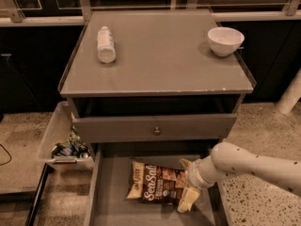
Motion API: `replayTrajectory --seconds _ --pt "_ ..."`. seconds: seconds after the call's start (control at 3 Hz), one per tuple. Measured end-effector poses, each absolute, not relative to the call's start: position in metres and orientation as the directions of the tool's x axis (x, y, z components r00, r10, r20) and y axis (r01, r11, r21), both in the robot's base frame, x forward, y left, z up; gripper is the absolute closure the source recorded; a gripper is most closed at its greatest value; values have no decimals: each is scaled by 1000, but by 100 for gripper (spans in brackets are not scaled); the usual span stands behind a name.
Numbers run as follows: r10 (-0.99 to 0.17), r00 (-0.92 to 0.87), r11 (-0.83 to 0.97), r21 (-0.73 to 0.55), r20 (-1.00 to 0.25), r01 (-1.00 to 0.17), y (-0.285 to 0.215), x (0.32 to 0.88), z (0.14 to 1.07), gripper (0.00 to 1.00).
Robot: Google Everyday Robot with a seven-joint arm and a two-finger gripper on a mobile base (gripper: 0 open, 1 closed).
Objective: Pick brown chip bag from middle drawer and place on counter
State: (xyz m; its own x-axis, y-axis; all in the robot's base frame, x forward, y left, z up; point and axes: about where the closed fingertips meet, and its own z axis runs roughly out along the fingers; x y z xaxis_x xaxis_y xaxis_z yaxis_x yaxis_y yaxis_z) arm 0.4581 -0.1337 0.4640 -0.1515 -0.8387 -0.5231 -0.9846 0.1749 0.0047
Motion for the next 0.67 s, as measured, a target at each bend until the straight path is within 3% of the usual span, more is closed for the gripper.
replayTrajectory --seconds 0.67 --pt "-801 -72 129 -54 -594 -990 -98 468 412 0"
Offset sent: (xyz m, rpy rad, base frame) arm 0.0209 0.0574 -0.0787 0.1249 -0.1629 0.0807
